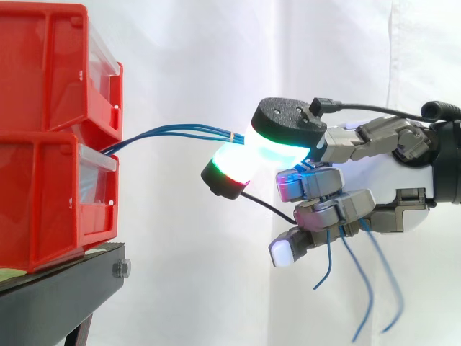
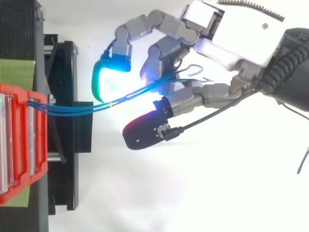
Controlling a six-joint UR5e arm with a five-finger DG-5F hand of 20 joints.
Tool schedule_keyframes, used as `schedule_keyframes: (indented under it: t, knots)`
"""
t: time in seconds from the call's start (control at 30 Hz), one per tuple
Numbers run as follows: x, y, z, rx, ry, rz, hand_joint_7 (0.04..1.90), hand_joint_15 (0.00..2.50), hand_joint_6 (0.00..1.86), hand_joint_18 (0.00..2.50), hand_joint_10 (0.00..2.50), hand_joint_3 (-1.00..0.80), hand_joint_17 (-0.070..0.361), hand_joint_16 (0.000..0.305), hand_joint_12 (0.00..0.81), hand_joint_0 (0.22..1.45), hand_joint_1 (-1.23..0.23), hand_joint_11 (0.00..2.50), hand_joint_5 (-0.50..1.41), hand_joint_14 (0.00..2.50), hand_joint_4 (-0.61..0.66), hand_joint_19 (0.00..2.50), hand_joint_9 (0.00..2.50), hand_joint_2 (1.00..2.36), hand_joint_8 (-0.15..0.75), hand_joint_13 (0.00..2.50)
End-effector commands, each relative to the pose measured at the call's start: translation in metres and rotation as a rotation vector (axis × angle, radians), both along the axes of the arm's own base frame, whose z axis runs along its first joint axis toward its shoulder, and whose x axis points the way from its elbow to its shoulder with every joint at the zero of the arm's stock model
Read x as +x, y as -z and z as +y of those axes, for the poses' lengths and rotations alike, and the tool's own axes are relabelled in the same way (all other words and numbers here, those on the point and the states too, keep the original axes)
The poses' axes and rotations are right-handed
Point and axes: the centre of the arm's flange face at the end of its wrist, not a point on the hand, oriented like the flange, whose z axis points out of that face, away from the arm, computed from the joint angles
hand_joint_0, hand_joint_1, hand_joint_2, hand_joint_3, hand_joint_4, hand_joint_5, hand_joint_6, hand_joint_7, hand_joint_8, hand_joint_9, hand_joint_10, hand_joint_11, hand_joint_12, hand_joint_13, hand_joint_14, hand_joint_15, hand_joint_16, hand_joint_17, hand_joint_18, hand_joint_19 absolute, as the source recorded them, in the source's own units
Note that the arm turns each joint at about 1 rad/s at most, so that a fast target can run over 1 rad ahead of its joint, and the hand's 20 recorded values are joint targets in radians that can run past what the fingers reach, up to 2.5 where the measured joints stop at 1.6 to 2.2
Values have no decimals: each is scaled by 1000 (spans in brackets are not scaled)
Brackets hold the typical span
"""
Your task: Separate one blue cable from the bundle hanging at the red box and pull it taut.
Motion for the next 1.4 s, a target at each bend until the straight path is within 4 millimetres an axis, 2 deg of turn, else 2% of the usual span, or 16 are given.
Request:
schedule_keyframes:
  t: [0.0,0.17,0.6,0.7,0.8,0.87,0.97,1.1,1.3,1.37]
  knots:
    - [0,0,0,0,0,0,913,1239,872,772,1172,-500,110,49,313,490,-835,1410,-259,1324,-54,786,915,1000,160,1072]
    - [0,0,0,0,0,0,903,1184,872,812,1338,-500,113,50,313,479,-789,1368,-256,1418,-44,805,940,1000,167,1104]
    - [0,0,0,0,0,0,967,1271,861,785,1271,-500,99,44,279,624,-613,1525,-244,1376,-84,842,1001,1000,141,1122]
    - [0,-1,0,1,0,-3,986,1270,882,788,1309,-451,98,43,279,646,-640,1519,-238,1377,-92,850,1019,1004,145,1128]
    - [0,0,1,0,-2,-2,1029,1272,902,792,1331,-300,98,44,283,652,-675,1543,-233,1384,-111,851,1032,1019,152,1134]
    - [0,0,1,0,-2,-2,1118,1290,901,797,1353,-275,99,44,277,686,-730,1523,-233,1350,-146,833,1027,1020,154,1138]
    - [1,0,1,5,-2,-3,1077,1338,923,767,1392,-325,97,43,280,756,-828,1490,-241,1239,-146,815,990,1017,147,1129]
    - [0,-1,0,5,0,-5,1071,1368,915,712,1313,-475,92,41,276,833,-855,1541,-230,1173,-178,810,1012,1002,128,1102]
    - [1,0,0,5,0,-5,1053,1463,904,718,1198,-500,91,40,265,838,-880,1606,-225,970,-207,759,1012,1000,96,1115]
    - [1,0,1,5,-2,-5,1041,1521,899,742,1182,-500,92,41,269,804,-903,1610,-224,867,-196,723,1009,1000,84,1141]
